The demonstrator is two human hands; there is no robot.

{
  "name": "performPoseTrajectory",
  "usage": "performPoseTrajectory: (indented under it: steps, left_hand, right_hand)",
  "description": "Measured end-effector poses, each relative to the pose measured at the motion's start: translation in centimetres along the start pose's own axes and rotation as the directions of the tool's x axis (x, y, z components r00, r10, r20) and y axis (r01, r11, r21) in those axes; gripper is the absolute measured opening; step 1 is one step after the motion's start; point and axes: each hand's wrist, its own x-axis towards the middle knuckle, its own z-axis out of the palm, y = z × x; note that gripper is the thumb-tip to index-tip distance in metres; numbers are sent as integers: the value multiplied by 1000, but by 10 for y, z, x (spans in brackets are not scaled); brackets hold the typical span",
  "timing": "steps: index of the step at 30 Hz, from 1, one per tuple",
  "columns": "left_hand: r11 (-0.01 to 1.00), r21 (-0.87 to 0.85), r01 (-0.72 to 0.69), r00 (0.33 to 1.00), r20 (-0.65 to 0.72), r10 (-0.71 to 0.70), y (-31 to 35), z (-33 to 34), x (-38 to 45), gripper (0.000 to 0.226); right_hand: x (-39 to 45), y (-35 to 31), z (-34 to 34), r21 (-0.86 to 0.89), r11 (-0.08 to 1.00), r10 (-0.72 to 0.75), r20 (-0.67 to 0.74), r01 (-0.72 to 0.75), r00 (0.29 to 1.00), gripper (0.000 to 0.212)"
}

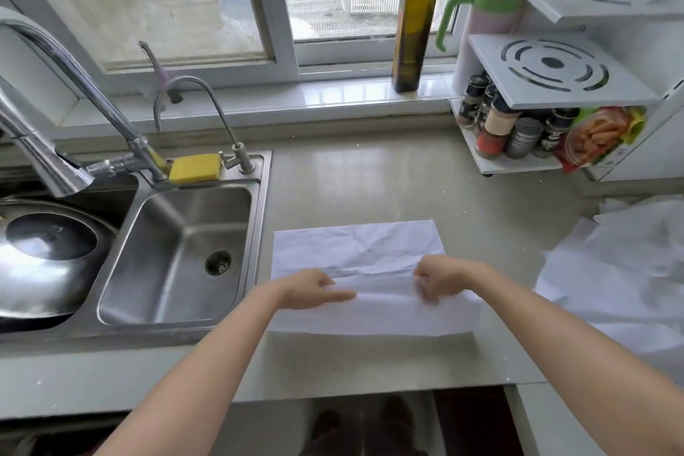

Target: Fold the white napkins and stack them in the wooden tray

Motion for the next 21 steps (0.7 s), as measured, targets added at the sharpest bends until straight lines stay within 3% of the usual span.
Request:
performPoseTrajectory:
  steps: [3,8,11,15,21]
  left_hand:
    - [1000,26,-6,975,-222,11,-1,-10,14,46]
    - [975,198,106,924,-382,-23,-5,-21,45,32]
    - [968,224,117,923,-383,-23,-7,-25,62,28]
    - [947,297,119,931,-366,-2,-18,-32,85,31]
    - [931,353,93,969,-249,-3,-39,-40,109,35]
  right_hand:
    - [18,7,-1,98,995,-3,-263,29,965,32]
    - [47,7,-3,109,994,63,-403,-20,913,19]
    - [63,3,-7,31,999,48,-417,-39,908,10]
    - [86,-10,-13,37,999,33,-461,-17,887,21]
    - [105,-24,-15,-3,992,107,-478,-123,872,16]
